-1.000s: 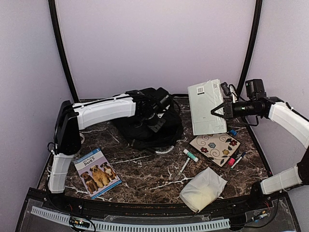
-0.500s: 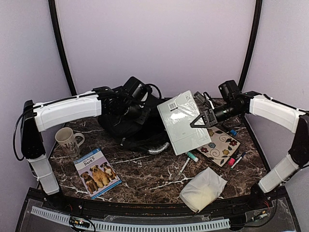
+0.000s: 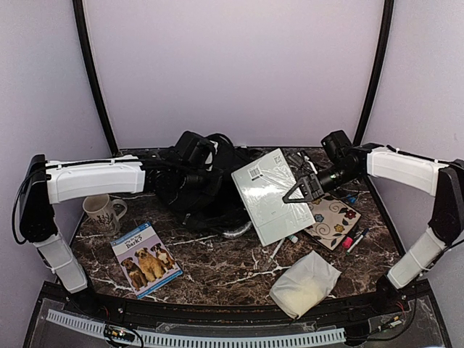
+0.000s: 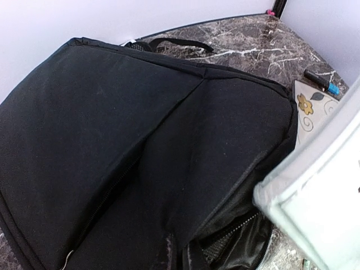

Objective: Pack the student bag
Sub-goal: Place the book in the largest pocket of the bag.

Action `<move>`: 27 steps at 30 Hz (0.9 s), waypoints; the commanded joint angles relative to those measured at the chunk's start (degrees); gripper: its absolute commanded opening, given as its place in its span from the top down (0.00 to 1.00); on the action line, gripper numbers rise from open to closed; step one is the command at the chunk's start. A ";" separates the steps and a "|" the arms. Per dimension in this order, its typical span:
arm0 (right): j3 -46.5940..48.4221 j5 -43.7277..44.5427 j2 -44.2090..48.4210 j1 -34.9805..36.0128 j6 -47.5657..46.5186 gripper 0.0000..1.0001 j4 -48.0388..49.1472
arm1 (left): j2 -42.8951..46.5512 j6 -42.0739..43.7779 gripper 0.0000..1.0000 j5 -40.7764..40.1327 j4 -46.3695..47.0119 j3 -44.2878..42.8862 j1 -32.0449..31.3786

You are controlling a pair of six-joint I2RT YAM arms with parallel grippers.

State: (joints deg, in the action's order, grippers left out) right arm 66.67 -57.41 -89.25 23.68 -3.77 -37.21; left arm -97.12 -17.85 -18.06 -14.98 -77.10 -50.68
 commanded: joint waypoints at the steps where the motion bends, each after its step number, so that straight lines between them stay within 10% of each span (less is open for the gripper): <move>1: -4.31 -1.05 5.08 1.25 -1.21 1.00 0.99 | 5.62 -1.12 1.00 -0.03 11.91 0.97 0.13; 14: -4.01 -9.39 -2.95 5.56 -2.17 1.00 -1.72 | 8.06 -0.58 1.00 6.53 16.29 3.40 -0.63; 27: 7.32 -6.89 -17.50 11.02 17.01 1.00 7.14 | 15.55 2.39 1.00 6.54 22.27 12.85 -4.17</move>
State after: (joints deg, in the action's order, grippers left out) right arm 68.79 -62.33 -105.82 34.81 5.54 -35.75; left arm -87.50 -16.29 -12.73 -2.44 -65.47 -53.65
